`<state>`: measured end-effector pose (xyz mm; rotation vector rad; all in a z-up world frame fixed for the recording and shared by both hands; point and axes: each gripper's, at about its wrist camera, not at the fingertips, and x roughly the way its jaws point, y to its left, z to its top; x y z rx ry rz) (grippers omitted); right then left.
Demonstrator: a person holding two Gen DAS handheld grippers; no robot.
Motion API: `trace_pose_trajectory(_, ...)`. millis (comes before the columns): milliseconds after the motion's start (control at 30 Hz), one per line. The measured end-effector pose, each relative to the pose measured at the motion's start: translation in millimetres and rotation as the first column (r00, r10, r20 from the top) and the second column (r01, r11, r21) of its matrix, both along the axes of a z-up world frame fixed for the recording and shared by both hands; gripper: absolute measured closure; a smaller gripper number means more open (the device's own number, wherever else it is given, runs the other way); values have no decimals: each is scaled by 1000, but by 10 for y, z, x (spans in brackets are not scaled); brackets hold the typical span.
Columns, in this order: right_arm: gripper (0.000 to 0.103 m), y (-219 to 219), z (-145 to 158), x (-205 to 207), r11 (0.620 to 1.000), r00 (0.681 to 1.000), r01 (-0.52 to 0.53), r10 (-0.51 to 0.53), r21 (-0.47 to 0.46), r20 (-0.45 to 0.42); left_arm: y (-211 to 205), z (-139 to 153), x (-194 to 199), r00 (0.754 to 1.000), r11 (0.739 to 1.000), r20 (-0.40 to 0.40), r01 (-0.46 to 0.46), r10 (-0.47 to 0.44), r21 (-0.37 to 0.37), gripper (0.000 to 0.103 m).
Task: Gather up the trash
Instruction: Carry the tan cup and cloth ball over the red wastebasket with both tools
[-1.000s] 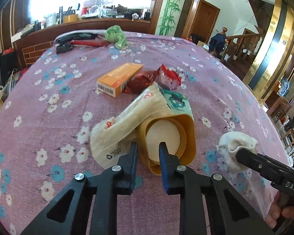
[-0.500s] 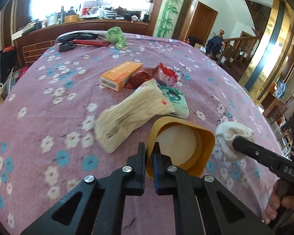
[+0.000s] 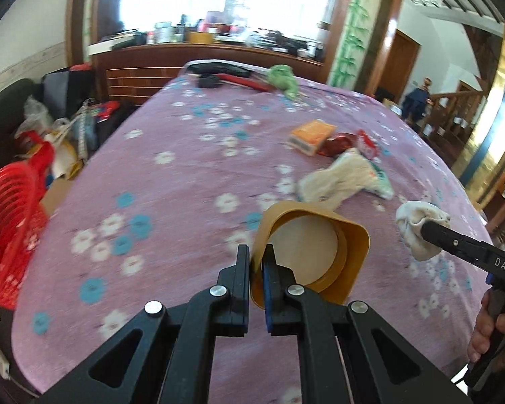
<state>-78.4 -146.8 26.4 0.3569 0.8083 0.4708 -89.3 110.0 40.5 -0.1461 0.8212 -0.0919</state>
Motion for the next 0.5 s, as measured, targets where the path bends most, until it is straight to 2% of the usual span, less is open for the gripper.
trace_pose_trajectory(333,63,714,18,31,990,990,-143,143,1,12,659,86,-307,989,989,29,-145,144,7,96)
trace_pose_trajectory(500,63,921,44,-16,985,985,-169,170,-28,15,861,99,-399,984,985,45,-174,175,-13,96)
